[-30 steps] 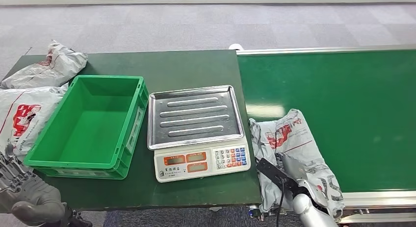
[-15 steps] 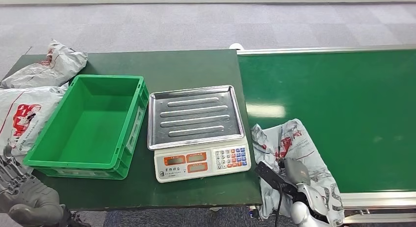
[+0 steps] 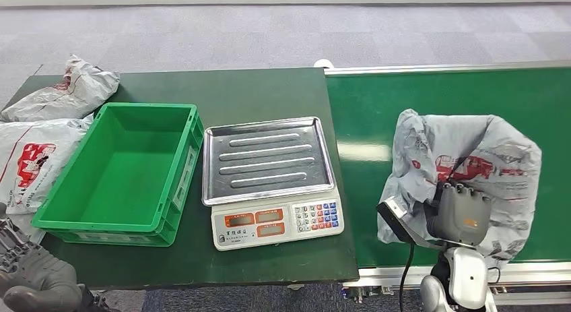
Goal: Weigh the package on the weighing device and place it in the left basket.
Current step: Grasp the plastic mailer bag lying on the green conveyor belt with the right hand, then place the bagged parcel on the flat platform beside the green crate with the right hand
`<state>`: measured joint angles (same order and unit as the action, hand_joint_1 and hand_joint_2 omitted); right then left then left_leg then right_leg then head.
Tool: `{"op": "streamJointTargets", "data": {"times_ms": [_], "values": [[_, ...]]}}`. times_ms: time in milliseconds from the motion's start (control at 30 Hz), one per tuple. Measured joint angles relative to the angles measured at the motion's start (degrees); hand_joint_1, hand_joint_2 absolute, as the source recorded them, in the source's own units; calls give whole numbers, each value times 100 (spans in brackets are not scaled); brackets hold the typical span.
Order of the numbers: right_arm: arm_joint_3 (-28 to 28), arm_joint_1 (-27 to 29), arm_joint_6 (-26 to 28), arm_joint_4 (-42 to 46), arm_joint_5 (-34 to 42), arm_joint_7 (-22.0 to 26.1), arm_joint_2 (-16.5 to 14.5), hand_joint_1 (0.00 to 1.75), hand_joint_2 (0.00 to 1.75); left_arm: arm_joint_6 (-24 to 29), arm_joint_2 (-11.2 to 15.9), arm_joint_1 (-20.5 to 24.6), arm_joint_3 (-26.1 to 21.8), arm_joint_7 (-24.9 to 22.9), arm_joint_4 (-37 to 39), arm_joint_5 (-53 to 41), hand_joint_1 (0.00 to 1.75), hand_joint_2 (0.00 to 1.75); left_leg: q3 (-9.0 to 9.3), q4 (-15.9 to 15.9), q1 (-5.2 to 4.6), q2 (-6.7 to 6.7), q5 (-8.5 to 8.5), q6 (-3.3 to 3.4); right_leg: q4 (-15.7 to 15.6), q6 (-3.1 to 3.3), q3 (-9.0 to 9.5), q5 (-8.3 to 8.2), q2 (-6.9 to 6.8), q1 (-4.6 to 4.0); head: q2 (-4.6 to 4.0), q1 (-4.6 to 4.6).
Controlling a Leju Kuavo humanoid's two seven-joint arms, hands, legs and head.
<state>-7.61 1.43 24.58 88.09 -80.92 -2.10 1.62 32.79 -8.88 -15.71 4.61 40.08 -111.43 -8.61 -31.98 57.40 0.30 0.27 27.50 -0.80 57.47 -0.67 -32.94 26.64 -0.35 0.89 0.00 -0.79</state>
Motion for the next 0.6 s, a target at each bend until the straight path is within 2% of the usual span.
{"op": "streamJointTargets", "data": {"times_ms": [167,333,400,467,600], "values": [[52,-326,265,295,-452,-94,148,175,175,0,-7,119,1,8,37,49,0,0,-25,0,0,1,-5,3,2,-3,3,-4,1,3,0,1],[600,-1337,373,203,-354,73,453,175,175,-1,-12,372,1,0,112,121,0,0,-42,0,0,21,-9,4,4,-6,3,-12,23,5,0,0],[946,-1867,145,-24,139,339,484,175,175,-9,-12,446,1,7,155,162,0,0,-43,0,0,26,-14,3,5,-5,1,-19,30,4,0,1],[1351,-2484,-178,-436,965,762,444,175,175,-18,-12,526,2,11,208,196,0,0,-32,0,0,28,-22,0,7,-1,-4,-27,33,1,0,1],[2083,-3620,-451,-1473,2140,1348,193,175,175,-19,-12,654,15,14,323,250,0,0,-8,1,3,21,-46,-9,8,6,-19,-41,28,-5,0,-1]]}}
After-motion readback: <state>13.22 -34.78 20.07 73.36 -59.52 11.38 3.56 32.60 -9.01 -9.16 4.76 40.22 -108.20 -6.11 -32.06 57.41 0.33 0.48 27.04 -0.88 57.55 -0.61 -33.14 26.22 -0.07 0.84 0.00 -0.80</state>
